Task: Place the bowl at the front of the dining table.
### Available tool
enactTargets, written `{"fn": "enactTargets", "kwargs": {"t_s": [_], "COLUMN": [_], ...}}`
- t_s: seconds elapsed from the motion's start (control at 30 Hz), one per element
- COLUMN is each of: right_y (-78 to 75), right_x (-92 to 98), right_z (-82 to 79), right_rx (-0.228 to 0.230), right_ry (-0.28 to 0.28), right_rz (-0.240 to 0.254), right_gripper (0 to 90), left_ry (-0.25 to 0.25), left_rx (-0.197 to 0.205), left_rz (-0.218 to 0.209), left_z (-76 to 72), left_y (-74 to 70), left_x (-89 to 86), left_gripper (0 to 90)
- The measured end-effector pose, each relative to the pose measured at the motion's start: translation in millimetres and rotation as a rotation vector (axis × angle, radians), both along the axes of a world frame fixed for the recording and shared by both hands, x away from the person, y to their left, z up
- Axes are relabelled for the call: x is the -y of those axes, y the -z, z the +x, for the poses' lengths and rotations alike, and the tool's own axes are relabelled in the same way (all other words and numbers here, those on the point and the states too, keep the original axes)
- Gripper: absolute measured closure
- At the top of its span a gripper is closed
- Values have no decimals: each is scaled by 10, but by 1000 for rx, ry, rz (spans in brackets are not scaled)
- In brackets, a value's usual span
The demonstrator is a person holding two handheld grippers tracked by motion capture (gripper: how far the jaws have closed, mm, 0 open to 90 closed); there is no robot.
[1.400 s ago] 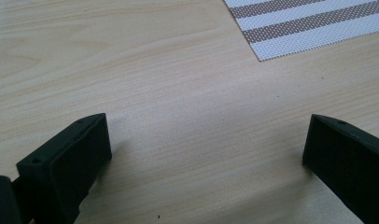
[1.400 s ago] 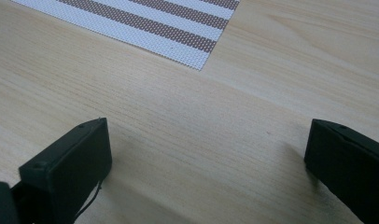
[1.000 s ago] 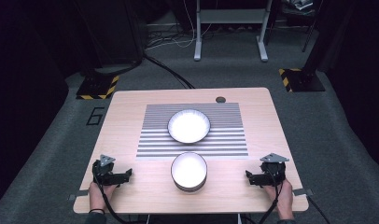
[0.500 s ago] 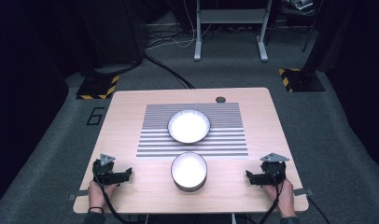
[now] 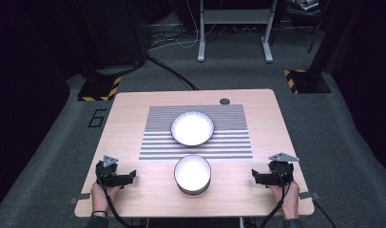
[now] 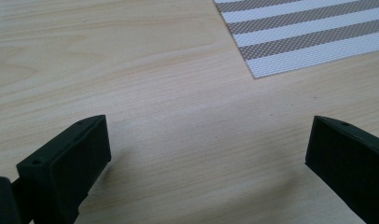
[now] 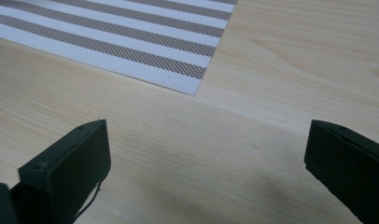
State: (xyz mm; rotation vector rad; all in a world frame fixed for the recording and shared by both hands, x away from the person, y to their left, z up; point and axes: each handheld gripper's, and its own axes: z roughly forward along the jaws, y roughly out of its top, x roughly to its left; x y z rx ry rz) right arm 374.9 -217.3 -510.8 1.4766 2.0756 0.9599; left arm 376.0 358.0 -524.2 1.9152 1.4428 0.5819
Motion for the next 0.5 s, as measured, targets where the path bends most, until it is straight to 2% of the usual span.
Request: {"fn": "enactTargets", "kwargs": {"t_s": [0.23,0.5], "right_y": [-133,-277], "right_x": [-158,-336], "right_z": [-4,-33], "right_rx": [2,17], "right_ry": [-35,-82], "right_rz": [-38,-48], "right_gripper": [8,29], "left_ry": [37,81], "left_rx": [15,21], "left_rz": [-24,-41], "left_z": [-37,-57], "left_y": [-109,-245], "left_x": [73,164], "left_gripper": [0,0]}}
